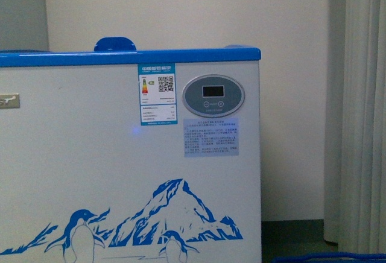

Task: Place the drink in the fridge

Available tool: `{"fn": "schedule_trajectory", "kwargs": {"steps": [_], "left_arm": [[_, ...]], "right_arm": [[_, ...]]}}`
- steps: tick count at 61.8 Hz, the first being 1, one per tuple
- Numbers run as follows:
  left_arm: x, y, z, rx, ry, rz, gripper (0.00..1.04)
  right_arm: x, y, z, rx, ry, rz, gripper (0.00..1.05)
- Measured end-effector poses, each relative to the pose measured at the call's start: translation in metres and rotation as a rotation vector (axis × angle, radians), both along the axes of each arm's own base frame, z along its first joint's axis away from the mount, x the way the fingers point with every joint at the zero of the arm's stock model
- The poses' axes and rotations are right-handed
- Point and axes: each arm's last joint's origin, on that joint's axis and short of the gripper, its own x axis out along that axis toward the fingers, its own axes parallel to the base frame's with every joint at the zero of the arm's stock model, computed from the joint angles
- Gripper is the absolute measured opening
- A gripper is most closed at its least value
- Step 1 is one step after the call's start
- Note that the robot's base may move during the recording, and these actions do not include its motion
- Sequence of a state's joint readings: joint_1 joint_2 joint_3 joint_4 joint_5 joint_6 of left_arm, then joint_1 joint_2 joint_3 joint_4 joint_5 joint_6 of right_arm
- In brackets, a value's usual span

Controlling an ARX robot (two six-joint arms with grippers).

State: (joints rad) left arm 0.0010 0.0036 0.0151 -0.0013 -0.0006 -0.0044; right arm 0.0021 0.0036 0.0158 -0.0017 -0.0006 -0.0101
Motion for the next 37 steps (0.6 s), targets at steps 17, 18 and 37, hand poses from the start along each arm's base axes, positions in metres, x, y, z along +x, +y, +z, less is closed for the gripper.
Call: {"fn": "schedule_trajectory", "kwargs": {"steps": [17, 18, 37], "left_arm": [[0.0, 0.0, 0.0, 0.0, 0.0, 0.0, 0.97], [0.0, 0.0, 0.0, 0.0, 0.0, 0.0, 0.97], [0.0, 0.0, 0.0, 0.0, 0.0, 0.0, 0.97]], "right_arm": [[0.0, 0.0, 0.0, 0.0, 0.0, 0.0, 0.97], [0.0, 0.0, 0.0, 0.0, 0.0, 0.0, 0.97], [0.0012, -0.0009, -0.002, 0.031, 0.117, -0.083, 0.97]]}}
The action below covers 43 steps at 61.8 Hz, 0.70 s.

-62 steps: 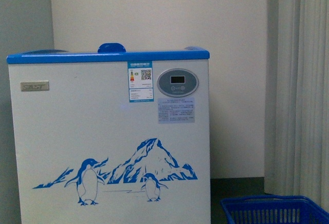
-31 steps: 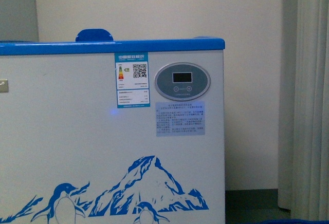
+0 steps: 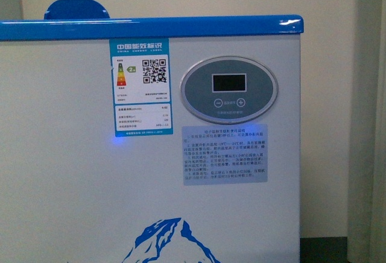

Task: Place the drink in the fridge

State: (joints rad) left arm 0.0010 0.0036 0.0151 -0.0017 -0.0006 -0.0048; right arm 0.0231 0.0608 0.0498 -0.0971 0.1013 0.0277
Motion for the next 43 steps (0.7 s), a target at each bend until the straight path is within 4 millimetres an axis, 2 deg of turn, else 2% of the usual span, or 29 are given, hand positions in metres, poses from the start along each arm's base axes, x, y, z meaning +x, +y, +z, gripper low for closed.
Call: {"fn": "schedule_trajectory", "kwargs": {"steps": [1, 7, 13, 16, 20, 24, 26, 36, 42, 43], "left_arm": [[0.0, 0.0, 0.0, 0.0, 0.0, 0.0, 0.97], [0.0, 0.0, 0.0, 0.0, 0.0, 0.0, 0.97], [0.0, 0.0, 0.0, 0.0, 0.0, 0.0, 0.97], [0.0, 0.0, 0.0, 0.0, 0.0, 0.0, 0.97], [0.0, 0.0, 0.0, 0.0, 0.0, 0.0, 0.97], [0.0, 0.0, 0.0, 0.001, 0.0, 0.0, 0.97], [0.0, 0.0, 0.0, 0.0, 0.0, 0.0, 0.97], [0.0, 0.0, 0.0, 0.0, 0.0, 0.0, 0.97], [0.0, 0.0, 0.0, 0.0, 0.0, 0.0, 0.97], [0.0, 0.0, 0.0, 0.0, 0.0, 0.0, 0.97]], "right_arm": [[0.002, -0.001, 0.001, 0.005, 0.078, -0.043, 0.97], [0.02, -0.012, 0.005, 0.025, 0.207, -0.082, 0.97], [0.058, -0.041, 0.019, -0.004, 0.258, -0.112, 0.97], [0.081, -0.058, 0.017, -0.054, 0.296, -0.139, 0.97], [0.118, -0.082, -0.001, -0.115, 0.396, -0.152, 0.97], [0.138, -0.093, -0.019, -0.146, 0.474, -0.161, 0.97], [0.152, -0.098, -0.038, -0.153, 0.544, -0.141, 0.97], [0.203, -0.107, -0.115, -0.284, 0.727, -0.076, 0.97], [0.22, -0.109, -0.15, -0.349, 0.795, -0.056, 0.97], [0.225, -0.109, -0.163, -0.379, 0.813, -0.05, 0.97]]}}
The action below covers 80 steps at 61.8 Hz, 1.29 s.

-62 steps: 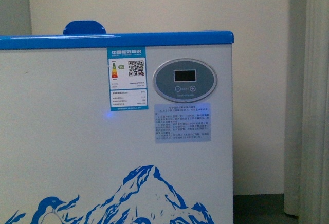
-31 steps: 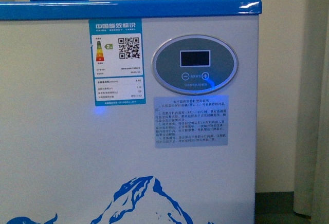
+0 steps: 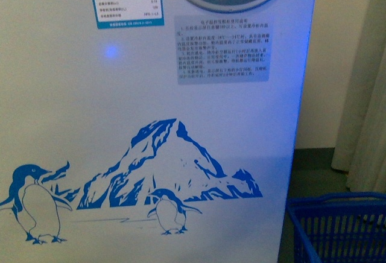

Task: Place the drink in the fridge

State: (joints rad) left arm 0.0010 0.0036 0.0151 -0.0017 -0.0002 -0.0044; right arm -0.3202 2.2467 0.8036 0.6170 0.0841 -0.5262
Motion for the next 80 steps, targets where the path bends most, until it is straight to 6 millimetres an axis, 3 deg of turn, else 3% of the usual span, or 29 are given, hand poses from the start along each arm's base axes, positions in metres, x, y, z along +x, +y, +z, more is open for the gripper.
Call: {"fn": "schedule_trajectory", "kwargs": {"steps": [10, 19, 35, 52, 80], "left_arm": [[0.0, 0.0, 0.0, 0.0, 0.0, 0.0, 0.97], [0.0, 0.0, 0.0, 0.0, 0.0, 0.0, 0.97], [0.0, 0.0, 0.0, 0.0, 0.0, 0.0, 0.97], [0.0, 0.0, 0.0, 0.0, 0.0, 0.0, 0.97], [0.0, 0.0, 0.0, 0.0, 0.0, 0.0, 0.97]], "right_arm": [[0.026, -0.006, -0.07, -0.093, 0.13, 0.045, 0.97], [0.044, -0.014, -0.108, -0.123, 0.177, 0.019, 0.97], [0.062, -0.02, -0.137, -0.093, 0.196, -0.047, 0.97], [0.062, -0.027, -0.172, -0.044, 0.264, -0.161, 0.97], [0.073, -0.045, -0.19, 0.054, 0.236, -0.285, 0.97]]}}
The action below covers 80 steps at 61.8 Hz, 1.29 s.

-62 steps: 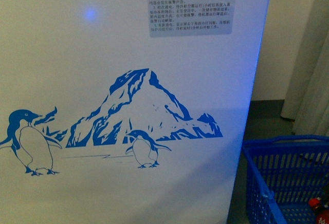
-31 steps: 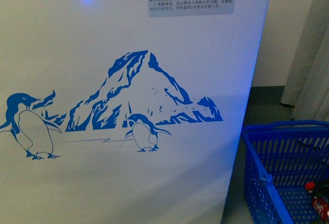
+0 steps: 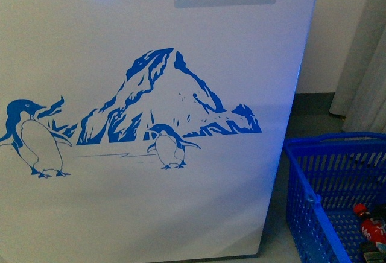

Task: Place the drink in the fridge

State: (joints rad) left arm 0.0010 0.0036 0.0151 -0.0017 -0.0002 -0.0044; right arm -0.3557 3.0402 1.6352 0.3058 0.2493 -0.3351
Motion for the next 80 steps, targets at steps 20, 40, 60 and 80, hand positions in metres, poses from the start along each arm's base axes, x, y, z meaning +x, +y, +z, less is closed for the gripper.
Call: {"fn": "schedule_trajectory", "kwargs": {"steps": [20, 40, 60, 80], "left_arm": [[0.0, 0.0, 0.0, 0.0, 0.0, 0.0, 0.97], [0.0, 0.0, 0.0, 0.0, 0.0, 0.0, 0.97], [0.0, 0.0, 0.0, 0.0, 0.0, 0.0, 0.97], [0.0, 0.0, 0.0, 0.0, 0.0, 0.0, 0.97]], "right_arm": [[0.001, -0.002, -0.001, 0.047, -0.017, 0.016, 0.7], [-0.014, 0.017, 0.043, 0.149, -0.085, 0.042, 0.4], [-0.021, 0.046, 0.208, 0.227, -0.4, 0.156, 0.4], [-0.104, 0.086, 0.383, 0.273, -0.801, 0.265, 0.4]]}}
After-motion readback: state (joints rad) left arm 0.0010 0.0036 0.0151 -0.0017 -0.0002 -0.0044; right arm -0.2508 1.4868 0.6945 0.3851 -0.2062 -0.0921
